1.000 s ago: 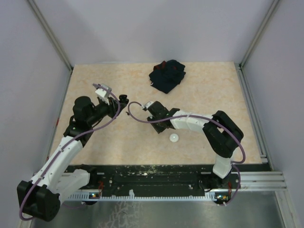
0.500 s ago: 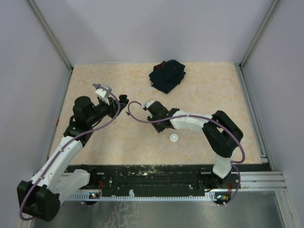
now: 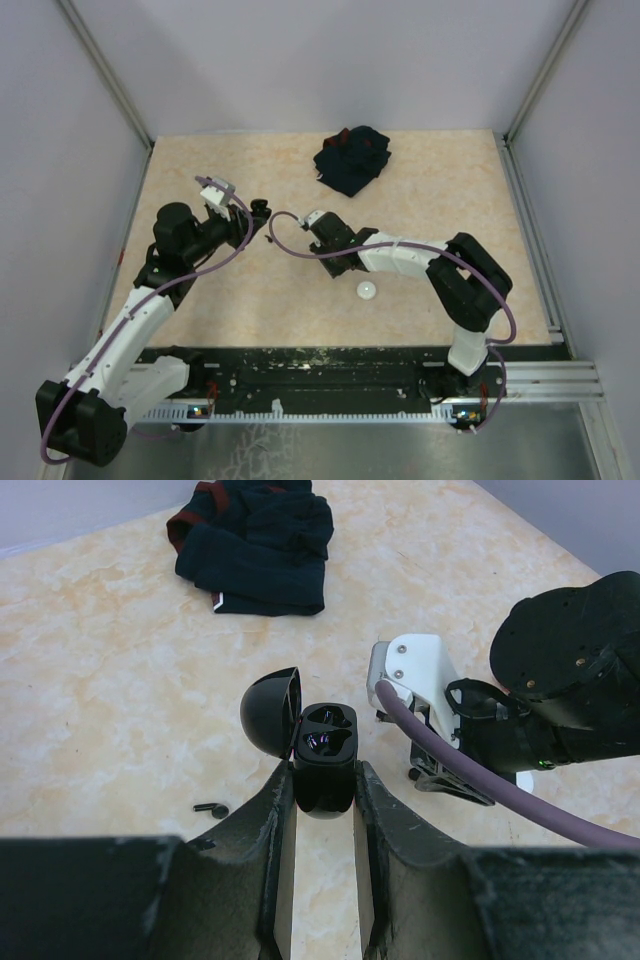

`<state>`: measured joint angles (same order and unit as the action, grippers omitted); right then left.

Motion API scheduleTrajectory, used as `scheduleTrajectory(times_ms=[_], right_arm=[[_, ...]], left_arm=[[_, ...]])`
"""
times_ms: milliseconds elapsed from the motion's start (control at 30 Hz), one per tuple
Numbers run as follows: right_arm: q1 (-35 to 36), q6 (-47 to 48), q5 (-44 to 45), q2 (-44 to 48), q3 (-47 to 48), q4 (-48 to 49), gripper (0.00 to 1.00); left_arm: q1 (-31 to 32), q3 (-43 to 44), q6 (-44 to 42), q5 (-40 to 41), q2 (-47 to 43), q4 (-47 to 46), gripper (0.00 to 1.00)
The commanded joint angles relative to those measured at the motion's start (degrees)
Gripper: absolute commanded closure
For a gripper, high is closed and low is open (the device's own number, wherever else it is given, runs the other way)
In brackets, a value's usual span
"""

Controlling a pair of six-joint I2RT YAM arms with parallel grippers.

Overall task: Insert the wireless bluetooth earbuds into the charging case
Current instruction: Pick up the earbud from the center of the board.

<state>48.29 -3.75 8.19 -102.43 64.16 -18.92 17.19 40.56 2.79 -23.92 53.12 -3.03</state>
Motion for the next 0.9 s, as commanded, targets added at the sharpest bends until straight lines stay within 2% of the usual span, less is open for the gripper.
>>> scheduleTrajectory(times_ms=[0,867], right_arm=[[0.5,-1.0,2.2,3.2,0.3,2.9,0.73],[0.5,-2.8,3.1,-1.5,0.2,2.5,0.76]], left_arm=[[-0.4,-0.3,-0.2,-0.1,-1.4,-2.1,1.0],[-0.4,-0.3,-0.3,-0.2,-1.3,-2.2,1.0]])
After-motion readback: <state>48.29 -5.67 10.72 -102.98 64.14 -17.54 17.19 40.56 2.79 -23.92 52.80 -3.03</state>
